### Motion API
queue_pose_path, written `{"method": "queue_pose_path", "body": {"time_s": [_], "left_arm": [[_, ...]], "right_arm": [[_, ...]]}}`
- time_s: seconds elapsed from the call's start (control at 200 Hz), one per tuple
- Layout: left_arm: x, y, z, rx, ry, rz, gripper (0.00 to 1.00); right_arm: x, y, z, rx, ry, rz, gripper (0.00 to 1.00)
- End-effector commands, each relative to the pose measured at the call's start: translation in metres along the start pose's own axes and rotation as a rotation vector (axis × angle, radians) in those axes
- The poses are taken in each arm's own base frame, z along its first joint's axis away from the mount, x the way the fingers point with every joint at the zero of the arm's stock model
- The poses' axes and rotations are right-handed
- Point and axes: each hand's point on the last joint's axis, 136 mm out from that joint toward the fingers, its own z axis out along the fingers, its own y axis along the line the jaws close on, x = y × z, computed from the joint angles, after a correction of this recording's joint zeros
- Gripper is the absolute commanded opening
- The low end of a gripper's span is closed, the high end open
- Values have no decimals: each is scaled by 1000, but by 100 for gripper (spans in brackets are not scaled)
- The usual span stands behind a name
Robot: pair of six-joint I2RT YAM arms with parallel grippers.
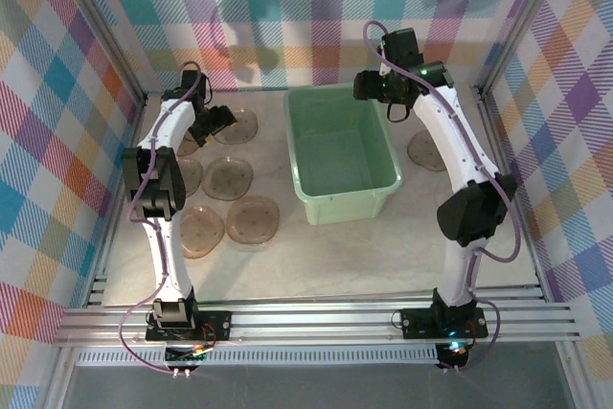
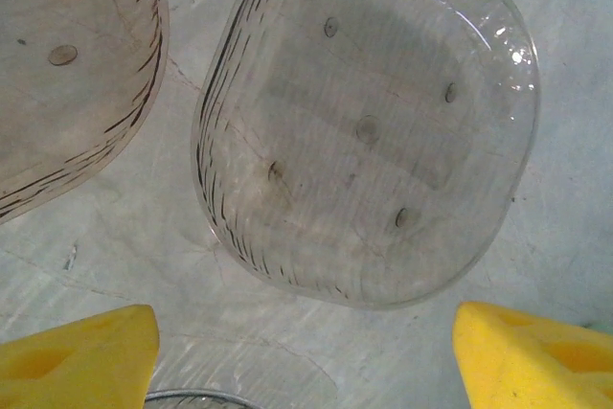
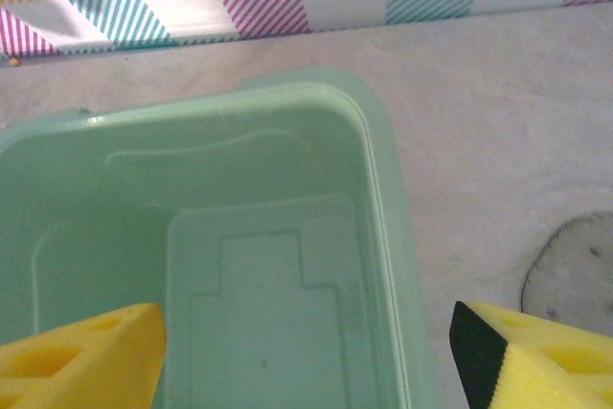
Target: Place the plates into the plastic bin on the countertop
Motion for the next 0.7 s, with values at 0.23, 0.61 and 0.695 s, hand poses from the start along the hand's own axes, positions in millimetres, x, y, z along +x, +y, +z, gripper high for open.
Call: {"method": "queue_pose_path", "body": {"time_s": [0.23,0.61,0.695], "left_arm": [[-12,14,30,-63,-23,-89,78],[-15,21,51,-89,-23,-118,75],[-16,20,56,-81,-25,-121,72]], "right_arm": [[-23,-10,11,-27,-49,-6,73],[-29,-22,22,-6,-66,12,70],[-29,-23,26,-8,-64,17,70]]}}
